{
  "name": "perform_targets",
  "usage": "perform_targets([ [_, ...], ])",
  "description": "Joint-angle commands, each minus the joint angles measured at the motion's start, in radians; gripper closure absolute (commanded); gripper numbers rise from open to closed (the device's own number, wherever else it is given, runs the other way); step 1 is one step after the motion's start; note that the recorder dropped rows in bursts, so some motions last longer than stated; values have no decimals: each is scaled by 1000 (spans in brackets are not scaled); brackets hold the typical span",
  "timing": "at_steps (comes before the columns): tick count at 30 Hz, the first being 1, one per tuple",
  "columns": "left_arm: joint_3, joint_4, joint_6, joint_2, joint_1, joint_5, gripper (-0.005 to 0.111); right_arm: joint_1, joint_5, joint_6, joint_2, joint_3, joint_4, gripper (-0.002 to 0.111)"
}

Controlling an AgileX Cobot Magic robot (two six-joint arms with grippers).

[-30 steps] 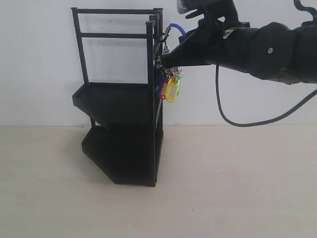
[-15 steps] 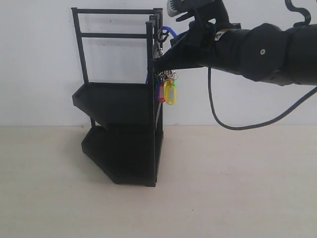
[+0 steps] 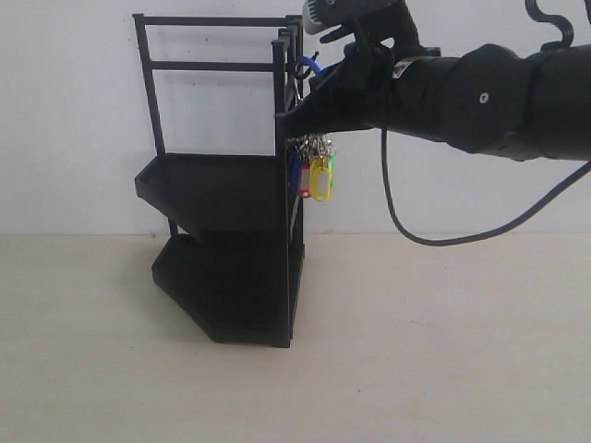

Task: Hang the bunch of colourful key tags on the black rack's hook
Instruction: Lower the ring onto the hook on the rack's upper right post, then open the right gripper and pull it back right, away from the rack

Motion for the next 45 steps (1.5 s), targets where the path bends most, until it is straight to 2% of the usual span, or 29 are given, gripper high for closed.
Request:
perform_targets([
  [1,-2,0,-6,4,-1,-3,102,3,-24,-11,-5,-13,-4,73],
  [3,-2,0,-6,4,-1,-3,102,3,-24,-11,-5,-13,-4,60],
  [4,-2,0,-6,4,-1,-3,102,3,-24,-11,-5,-13,-4,57],
  [14,-2,0,-6,4,-1,-3,102,3,-16,-3,-50,-13,26,57],
  [21,-2,0,-6,4,-1,-3,102,1,74,-3,-123,-12,26,58],
  [23,-2,0,-6,4,-1,-3,102,-13,129,-1,-138,-12,26,62],
  [28,-2,0,-6,4,-1,-3,102,-77,296,28,-161,30,43,81],
  [35,-2,0,-6,4,-1,-3,102,-97,258,24,-297,253,43,108],
  [39,-2,0,-6,4,-1,-3,102,-97,271,26,-382,344,41,108],
  [43,-2,0,-6,4,-1,-3,102,-97,402,92,-520,423,43,108],
  [45,-2,0,-6,4,-1,-3,102,-97,472,196,-590,460,43,108],
])
